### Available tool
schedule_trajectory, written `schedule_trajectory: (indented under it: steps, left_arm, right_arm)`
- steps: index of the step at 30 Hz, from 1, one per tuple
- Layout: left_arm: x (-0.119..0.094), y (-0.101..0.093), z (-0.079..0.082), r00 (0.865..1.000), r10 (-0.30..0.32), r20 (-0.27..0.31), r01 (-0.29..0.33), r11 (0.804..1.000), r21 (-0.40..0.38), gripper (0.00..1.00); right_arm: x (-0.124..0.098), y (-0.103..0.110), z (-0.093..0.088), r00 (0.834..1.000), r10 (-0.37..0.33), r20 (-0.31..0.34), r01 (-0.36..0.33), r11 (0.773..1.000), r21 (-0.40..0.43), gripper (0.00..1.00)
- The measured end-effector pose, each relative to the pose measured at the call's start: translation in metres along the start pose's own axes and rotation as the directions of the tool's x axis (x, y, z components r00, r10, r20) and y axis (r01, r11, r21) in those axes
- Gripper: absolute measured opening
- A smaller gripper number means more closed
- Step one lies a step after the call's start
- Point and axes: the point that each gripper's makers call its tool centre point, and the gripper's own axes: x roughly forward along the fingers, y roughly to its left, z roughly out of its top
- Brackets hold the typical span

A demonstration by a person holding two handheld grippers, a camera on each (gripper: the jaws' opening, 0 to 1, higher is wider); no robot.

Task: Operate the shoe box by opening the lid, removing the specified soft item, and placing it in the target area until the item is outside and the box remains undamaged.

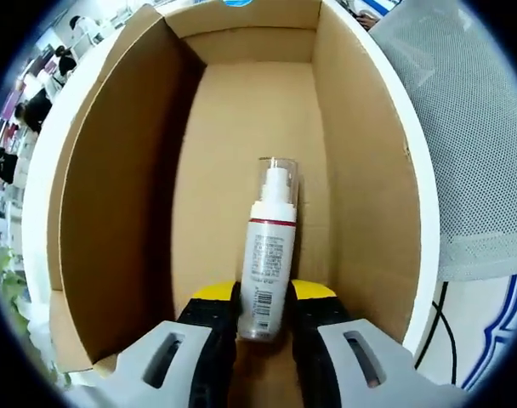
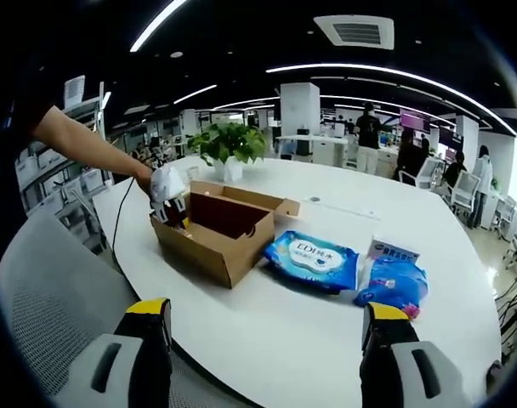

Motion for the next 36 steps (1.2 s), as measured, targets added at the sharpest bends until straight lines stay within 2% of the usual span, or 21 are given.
schedule_trajectory:
  steps: [4,7,17,36]
  left_arm:
    - [-0.001,0.0,0.0,1.0,0.012,0.005,-0.012,1.0,-0.02,0.21]
    - [-0.002,0.004,0.001,0.999,0.048,0.016,-0.047,0.998,-0.04,0.2]
    - [-0.009,0.003,0.0,0.998,0.062,0.009,-0.061,0.993,-0.101,0.19]
    - [-0.036,0.005,0.006,0.989,0.126,0.078,-0.103,0.964,-0.246,0.18]
  right_arm:
    - [0.0,0.0,0.001,1.0,0.0,0.006,0.0,1.0,-0.001,0.92]
    - [0.0,0.0,0.001,1.0,0.001,0.007,-0.001,1.0,-0.008,0.92]
    - [-0.001,0.002,0.003,1.0,0.006,0.016,-0.006,1.0,-0.019,0.9]
    - [0.0,0.007,0.006,0.999,0.031,0.03,-0.03,0.998,-0.046,0.87]
